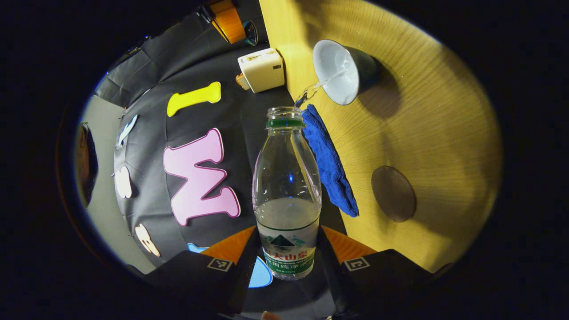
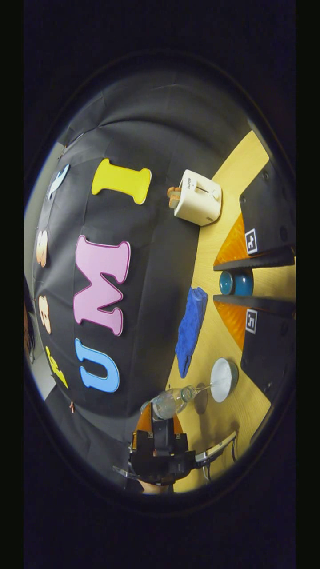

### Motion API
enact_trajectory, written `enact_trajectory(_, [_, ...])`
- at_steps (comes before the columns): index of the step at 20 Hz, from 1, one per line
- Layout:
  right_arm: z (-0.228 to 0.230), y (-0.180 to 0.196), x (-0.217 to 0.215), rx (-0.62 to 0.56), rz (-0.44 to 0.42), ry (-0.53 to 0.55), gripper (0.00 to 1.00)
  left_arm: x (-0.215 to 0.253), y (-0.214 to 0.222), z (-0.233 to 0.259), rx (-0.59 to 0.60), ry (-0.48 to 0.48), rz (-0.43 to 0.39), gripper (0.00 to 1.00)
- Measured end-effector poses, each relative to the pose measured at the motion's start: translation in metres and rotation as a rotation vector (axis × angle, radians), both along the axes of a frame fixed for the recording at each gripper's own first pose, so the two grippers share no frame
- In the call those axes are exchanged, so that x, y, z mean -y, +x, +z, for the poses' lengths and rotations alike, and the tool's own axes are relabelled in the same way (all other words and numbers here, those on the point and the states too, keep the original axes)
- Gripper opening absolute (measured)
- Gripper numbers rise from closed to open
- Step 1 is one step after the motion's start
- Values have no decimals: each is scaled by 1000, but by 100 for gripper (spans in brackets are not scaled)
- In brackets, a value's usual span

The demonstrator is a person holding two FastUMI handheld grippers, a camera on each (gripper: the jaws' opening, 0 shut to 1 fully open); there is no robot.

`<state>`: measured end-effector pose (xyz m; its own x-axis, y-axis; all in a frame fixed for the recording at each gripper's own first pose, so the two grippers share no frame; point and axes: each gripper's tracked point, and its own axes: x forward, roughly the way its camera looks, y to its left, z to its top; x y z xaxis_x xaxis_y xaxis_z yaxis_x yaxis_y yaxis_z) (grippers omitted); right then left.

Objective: Open the teacup lid with one hand, grasp the water bottle and pour water into the teacup with the other hand; after pouring, place the water bottle on the coaster and then close the teacup lid.

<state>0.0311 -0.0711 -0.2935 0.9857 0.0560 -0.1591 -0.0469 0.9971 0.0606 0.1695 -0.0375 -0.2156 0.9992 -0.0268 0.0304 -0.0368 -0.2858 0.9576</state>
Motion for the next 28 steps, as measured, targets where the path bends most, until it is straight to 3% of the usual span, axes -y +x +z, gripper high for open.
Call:
enact_trajectory(1, [0, 0, 0, 1, -1, 1, 30, -1, 1, 2, 2, 4, -1, 76])
enact_trajectory(3, [0, 0, 0, 2, -6, 4, 34, 1, 2, 6, 16, 19, -13, 75])
enact_trajectory(6, [-1, 0, -2, 1, -15, 11, 30, 3, 4, 9, 36, 39, -43, 76])
enact_trajectory(7, [0, -1, -1, 4, -18, 10, 34, 3, 6, 10, 41, 48, -50, 75])
enact_trajectory(8, [1, -1, 0, 6, -22, 8, 30, 3, 7, 10, 45, 58, -55, 76])
enact_trajectory(10, [3, -1, 1, 11, -31, -1, 34, 2, 8, 11, 53, 80, -61, 76])
enact_trajectory(12, [2, -1, 2, 8, -35, -8, 25, 5, 11, 15, 74, 102, -82, 76])
enact_trajectory(13, [1, -2, 2, 8, -37, -11, 34, 7, 11, 19, 86, 112, -98, 76])
enact_trajectory(15, [3, -3, 1, 12, -42, -9, 25, 13, 14, 24, 101, 127, -130, 76])
enact_trajectory(18, [3, -2, 1, 16, -48, -9, 34, 16, 18, 27, 108, 164, -164, 75])
enact_trajectory(19, [3, -2, 1, 18, -50, -9, 25, 15, 19, 27, 110, 174, -168, 76])
enact_trajectory(20, [4, -2, 1, 19, -52, -9, 34, 15, 19, 28, 115, 184, -174, 76])
enact_trajectory(21, [4, -2, 1, 20, -54, -12, 25, 16, 21, 31, 123, 196, -183, 76])
enact_trajectory(22, [4, -2, 1, 20, -55, -15, 34, 18, 21, 32, 126, 206, -193, 76])
enact_trajectory(23, [4, -2, 1, 20, -57, -17, 25, 19, 22, 34, 128, 213, -203, 76])
enact_trajectory(28, [5, -3, 3, 29, -69, -11, 34, 28, 25, 39, 143, 242, -254, 76])
